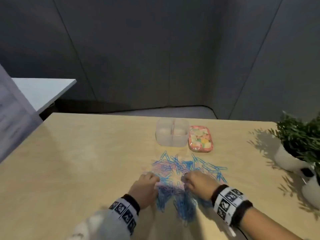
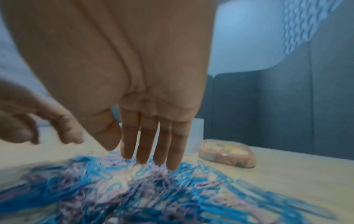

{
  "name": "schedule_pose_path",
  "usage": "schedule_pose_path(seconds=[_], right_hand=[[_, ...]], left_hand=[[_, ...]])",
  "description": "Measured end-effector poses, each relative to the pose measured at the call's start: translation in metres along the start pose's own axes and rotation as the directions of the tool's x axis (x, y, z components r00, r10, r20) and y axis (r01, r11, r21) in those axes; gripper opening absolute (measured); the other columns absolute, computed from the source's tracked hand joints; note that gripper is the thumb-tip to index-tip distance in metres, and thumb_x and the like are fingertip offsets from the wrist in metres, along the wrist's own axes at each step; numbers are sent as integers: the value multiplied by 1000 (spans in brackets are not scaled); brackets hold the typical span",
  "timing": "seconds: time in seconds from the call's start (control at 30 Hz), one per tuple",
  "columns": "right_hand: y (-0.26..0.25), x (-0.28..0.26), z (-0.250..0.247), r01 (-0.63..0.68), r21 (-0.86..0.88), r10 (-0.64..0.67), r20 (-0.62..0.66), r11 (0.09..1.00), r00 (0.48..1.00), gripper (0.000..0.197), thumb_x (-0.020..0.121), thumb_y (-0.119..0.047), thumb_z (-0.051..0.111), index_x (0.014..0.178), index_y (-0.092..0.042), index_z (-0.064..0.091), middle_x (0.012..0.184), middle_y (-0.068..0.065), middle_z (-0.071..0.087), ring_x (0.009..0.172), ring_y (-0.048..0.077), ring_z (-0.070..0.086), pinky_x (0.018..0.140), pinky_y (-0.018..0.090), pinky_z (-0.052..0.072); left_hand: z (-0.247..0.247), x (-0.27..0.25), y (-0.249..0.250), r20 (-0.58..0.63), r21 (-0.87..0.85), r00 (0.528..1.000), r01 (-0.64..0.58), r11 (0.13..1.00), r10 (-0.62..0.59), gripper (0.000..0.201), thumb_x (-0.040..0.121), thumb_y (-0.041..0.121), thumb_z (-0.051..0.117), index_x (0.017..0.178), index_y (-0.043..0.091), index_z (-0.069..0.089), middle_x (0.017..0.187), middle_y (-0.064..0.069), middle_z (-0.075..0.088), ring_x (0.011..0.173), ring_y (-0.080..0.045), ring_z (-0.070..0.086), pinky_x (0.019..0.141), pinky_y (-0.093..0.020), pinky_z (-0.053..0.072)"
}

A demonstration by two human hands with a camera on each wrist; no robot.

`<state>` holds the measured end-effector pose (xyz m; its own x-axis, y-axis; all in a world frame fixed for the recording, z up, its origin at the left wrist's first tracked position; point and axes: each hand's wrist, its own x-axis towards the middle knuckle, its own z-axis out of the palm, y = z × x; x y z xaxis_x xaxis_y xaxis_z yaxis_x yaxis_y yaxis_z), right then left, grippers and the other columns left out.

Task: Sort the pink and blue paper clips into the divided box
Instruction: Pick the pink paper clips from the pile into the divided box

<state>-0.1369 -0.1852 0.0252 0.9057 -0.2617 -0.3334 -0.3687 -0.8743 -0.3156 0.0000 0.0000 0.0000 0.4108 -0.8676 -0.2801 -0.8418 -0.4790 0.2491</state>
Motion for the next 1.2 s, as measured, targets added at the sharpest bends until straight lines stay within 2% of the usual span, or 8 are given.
schedule_pose_path(seconds=[0.07, 0.2, 0.4, 0.57, 0.77, 1.03, 1.13, 1.2], right_hand=[[-8, 24, 8, 20, -43, -22, -49, 999, 999, 33, 95, -19, 37, 122, -13, 54, 130, 9, 53, 119, 28, 47, 99, 34, 37], [-11, 44, 22, 66, -158, -72, -36, 985, 997, 44, 97, -23, 36, 141, -19, 34, 149, 2, 34, 134, 25, 34, 107, 39, 32], [10, 35, 16, -95, -237, 83, -57, 967, 995, 34, 94, -22, 38, 126, -17, 49, 136, 2, 46, 125, 26, 39, 101, 39, 33], [-12, 63, 4, -5, -2, 5, -113, 1000, 994, 29, 91, -16, 43, 112, -19, 62, 116, 5, 62, 113, 26, 47, 98, 38, 38], [-34, 93, 9, -8, -13, 6, -119, 1000, 993, 17, 88, -15, 50, 99, -11, 63, 106, 12, 61, 106, 31, 50, 87, 40, 42], [1, 89, 6, -219, 181, 252, -187, 959, 949, 17, 82, -1, 51, 83, -13, 64, 97, 13, 65, 99, 32, 54, 80, 35, 43], [-3, 88, 6, -149, 130, 180, -278, 980, 944, 25, 85, -2, 48, 96, -11, 68, 102, 10, 66, 101, 30, 52, 86, 38, 43], [-15, 90, 8, -50, 142, 83, -242, 989, 967, 26, 85, -5, 48, 97, -13, 70, 100, 7, 68, 100, 27, 55, 88, 39, 47]], left_hand=[[3, 16, 7, -55, -38, 997, 48, 998, -50, 62, 78, 44, 22, 130, 19, 45, 141, -7, 41, 127, -31, 42, 98, -41, 45], [19, 23, 17, 112, 62, 990, 74, 995, -80, 57, 92, 39, 43, 143, 24, 23, 153, -4, 20, 140, -27, 20, 111, -45, 30], [24, 5, 10, 29, 78, 999, 42, 996, -45, 50, 90, 50, 24, 132, 26, 36, 140, 1, 36, 129, -23, 34, 101, -39, 32], [4, 36, -18, -183, -130, 972, 124, 984, -146, 26, 95, 31, 41, 114, 18, 54, 118, -5, 52, 111, -26, 47, 92, -35, 38], [-2, 68, -23, -140, -121, 981, 115, 986, -132, 23, 88, 32, 52, 106, 19, 58, 111, -5, 55, 107, -27, 50, 89, -37, 39], [2, 69, -25, -182, -90, 979, 80, 993, -95, 18, 89, 36, 51, 99, 22, 58, 111, 1, 56, 105, -20, 49, 90, -33, 34], [3, 64, -30, -214, -132, 969, 99, 986, -126, 20, 88, 35, 53, 101, 22, 57, 111, 2, 55, 104, -20, 48, 90, -32, 34], [4, 59, -34, -233, -167, 959, 127, 978, -165, 23, 86, 35, 55, 105, 22, 56, 111, 1, 53, 105, -20, 47, 91, -32, 35]])
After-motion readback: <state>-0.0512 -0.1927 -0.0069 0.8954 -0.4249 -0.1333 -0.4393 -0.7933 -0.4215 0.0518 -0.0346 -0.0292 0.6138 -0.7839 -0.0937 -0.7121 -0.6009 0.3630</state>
